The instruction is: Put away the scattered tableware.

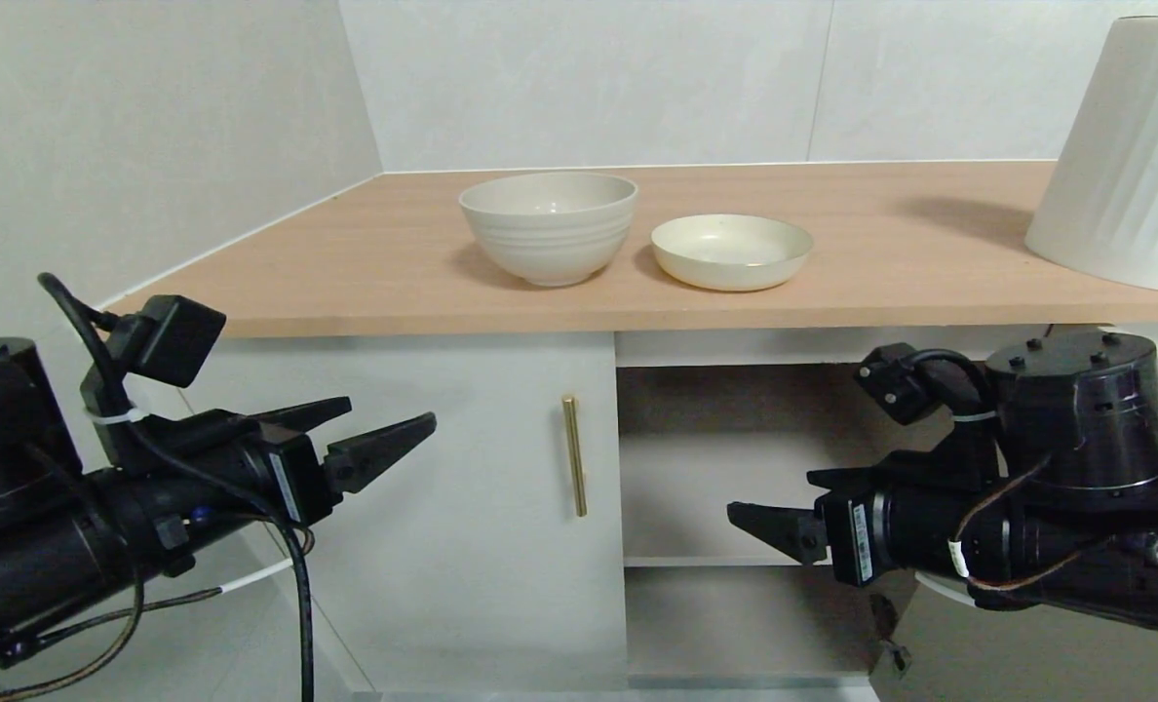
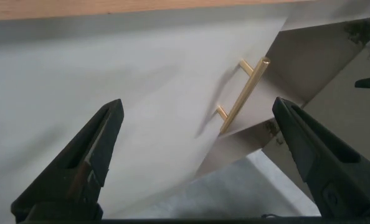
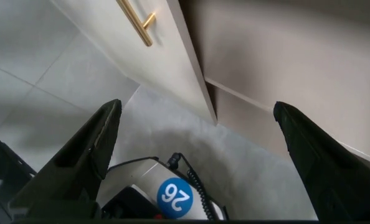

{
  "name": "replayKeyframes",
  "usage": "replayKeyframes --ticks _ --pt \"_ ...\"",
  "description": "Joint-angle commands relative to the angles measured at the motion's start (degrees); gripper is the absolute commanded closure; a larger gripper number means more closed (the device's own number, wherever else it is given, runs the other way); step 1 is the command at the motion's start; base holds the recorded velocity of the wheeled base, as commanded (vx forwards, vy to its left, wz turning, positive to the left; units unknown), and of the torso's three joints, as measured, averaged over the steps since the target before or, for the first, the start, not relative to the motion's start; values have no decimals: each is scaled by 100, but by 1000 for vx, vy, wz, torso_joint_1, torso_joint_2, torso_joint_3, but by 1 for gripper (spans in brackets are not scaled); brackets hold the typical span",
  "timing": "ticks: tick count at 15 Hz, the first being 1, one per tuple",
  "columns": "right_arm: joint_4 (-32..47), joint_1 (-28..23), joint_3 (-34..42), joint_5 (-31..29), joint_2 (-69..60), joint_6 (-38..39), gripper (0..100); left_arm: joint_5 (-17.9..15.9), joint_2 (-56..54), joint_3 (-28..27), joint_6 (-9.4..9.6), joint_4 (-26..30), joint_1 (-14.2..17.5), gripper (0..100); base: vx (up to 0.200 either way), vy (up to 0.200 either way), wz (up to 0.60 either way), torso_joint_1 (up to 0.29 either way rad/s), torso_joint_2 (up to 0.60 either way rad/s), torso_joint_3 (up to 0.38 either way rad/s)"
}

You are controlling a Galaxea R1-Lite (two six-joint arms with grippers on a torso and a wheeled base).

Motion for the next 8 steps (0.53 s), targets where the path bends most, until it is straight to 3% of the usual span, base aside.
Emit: replayKeyframes --ticks 1,3,8 --pt "-15 3 38 6 -13 -5 0 -2 8 -10 -1 -5 2 0 0 0 0 0 0 0" --pt "-15 3 38 -3 -13 -5 0 -2 25 -19 -1 -14 2 0 0 0 0 9 -33 -11" --pt "-15 3 47 6 -4 -14 0 -10 34 -28 8 -32 2 0 0 0 0 103 -313 -270"
